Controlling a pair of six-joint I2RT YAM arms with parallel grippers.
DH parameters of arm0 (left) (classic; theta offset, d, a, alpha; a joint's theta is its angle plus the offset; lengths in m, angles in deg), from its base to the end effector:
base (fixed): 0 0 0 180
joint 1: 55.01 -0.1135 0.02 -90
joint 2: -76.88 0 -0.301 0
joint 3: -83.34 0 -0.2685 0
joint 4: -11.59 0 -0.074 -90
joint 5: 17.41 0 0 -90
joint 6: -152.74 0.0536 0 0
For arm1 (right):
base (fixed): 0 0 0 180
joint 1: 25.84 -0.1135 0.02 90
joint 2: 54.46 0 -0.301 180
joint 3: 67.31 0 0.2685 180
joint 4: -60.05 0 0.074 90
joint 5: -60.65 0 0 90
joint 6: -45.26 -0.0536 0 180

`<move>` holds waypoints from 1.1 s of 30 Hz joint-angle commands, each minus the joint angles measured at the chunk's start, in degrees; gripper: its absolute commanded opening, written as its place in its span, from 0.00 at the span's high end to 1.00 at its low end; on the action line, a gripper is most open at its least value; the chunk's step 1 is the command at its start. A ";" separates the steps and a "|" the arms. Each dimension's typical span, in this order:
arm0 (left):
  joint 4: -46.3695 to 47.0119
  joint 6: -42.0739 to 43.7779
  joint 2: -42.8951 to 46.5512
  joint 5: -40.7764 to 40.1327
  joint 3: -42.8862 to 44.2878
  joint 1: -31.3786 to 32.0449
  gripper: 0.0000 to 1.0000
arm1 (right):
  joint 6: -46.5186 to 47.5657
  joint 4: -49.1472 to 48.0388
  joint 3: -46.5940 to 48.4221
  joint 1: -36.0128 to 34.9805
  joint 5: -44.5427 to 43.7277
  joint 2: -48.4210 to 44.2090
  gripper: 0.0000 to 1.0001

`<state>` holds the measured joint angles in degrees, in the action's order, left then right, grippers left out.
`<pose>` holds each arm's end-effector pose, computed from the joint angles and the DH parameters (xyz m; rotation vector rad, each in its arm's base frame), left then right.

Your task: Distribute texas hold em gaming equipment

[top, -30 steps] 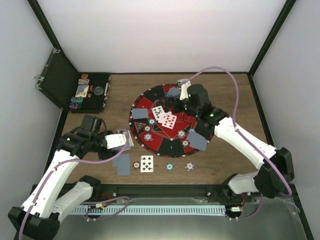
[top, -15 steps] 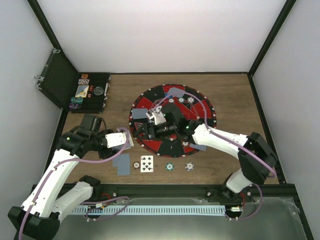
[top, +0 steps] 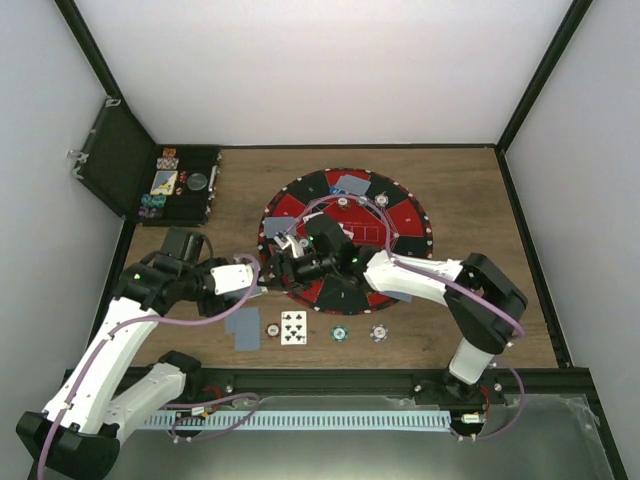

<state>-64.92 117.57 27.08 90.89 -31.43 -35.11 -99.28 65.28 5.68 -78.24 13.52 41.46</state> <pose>0.1306 -0.0652 0.3055 1.6391 1.9713 -0.1953 0.2141 0.3377 0.2548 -0.5319 2.4680 1.7572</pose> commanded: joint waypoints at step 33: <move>0.35 -0.16 0.27 1.01 0.93 -0.15 0.96 | -2.17 -5.00 1.24 0.65 0.67 7.57 0.64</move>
<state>-64.94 117.35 26.45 90.70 -31.45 -35.11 -103.26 55.49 9.95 -79.71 17.48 51.08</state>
